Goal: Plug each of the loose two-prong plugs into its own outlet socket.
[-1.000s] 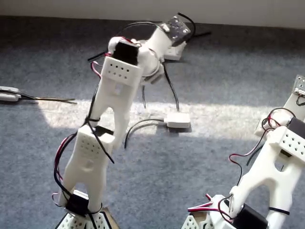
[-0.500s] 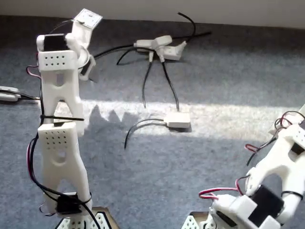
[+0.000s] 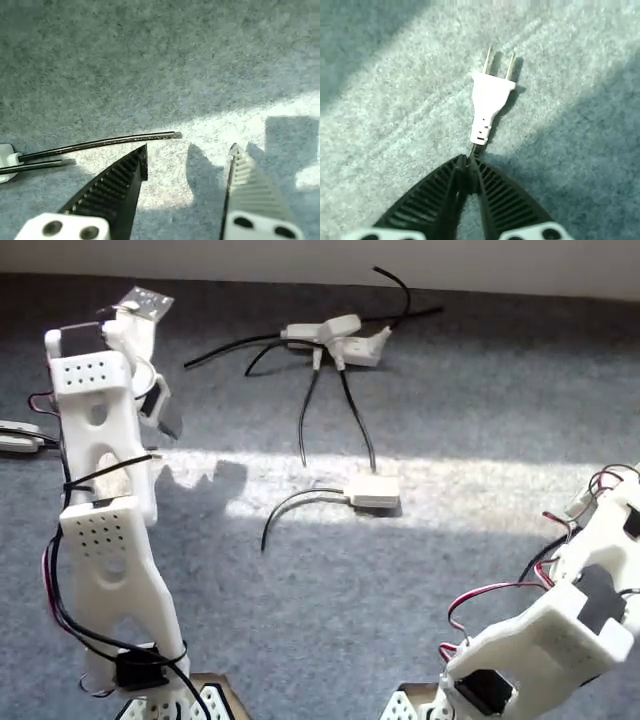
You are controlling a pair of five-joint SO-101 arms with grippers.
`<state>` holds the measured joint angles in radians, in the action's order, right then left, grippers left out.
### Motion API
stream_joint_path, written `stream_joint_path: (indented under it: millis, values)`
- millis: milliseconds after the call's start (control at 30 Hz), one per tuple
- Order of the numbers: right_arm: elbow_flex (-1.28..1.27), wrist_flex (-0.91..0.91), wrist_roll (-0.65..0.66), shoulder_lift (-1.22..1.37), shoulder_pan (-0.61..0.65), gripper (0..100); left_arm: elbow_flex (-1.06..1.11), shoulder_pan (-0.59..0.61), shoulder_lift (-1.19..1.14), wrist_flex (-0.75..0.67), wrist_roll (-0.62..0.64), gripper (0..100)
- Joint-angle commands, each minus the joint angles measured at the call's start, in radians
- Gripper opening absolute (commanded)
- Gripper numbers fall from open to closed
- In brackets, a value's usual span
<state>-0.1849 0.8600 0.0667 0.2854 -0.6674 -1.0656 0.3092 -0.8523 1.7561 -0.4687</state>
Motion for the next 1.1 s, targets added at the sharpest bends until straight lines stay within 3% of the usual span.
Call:
stream_joint_path:
  millis: [0, 200, 333, 533, 700, 967, 1067]
  values:
    - [0.048, 0.119, 0.057, -0.016, 0.133, 1.0, 0.042, -0.067, 0.015, 0.005, 0.008, 26]
    - [0.042, 0.308, 0.074, -0.162, 0.421, 0.8, 0.044, -0.051, 0.008, 0.003, 0.175, 26]
    - [0.028, 0.363, 0.075, -0.325, 0.55, 0.8, 0.076, -0.022, 0.007, 0.003, 0.316, 26]
    - [-0.107, 0.351, 0.075, -0.423, 0.731, 0.8, 0.266, -0.012, 0.008, 0.0, 0.583, 26]
    - [-0.285, 0.18, 0.075, -0.424, 0.88, 0.8, 0.377, -0.01, 0.008, -0.003, 0.87, 26]
    - [-0.401, -0.061, 0.069, -0.421, 0.888, 0.8, 0.383, 0.036, 0.007, -0.003, 0.908, 26]
    - [-0.415, -0.07, 0.069, -0.432, 0.889, 0.8, 0.383, 0.027, 0.007, -0.003, 0.908, 26]
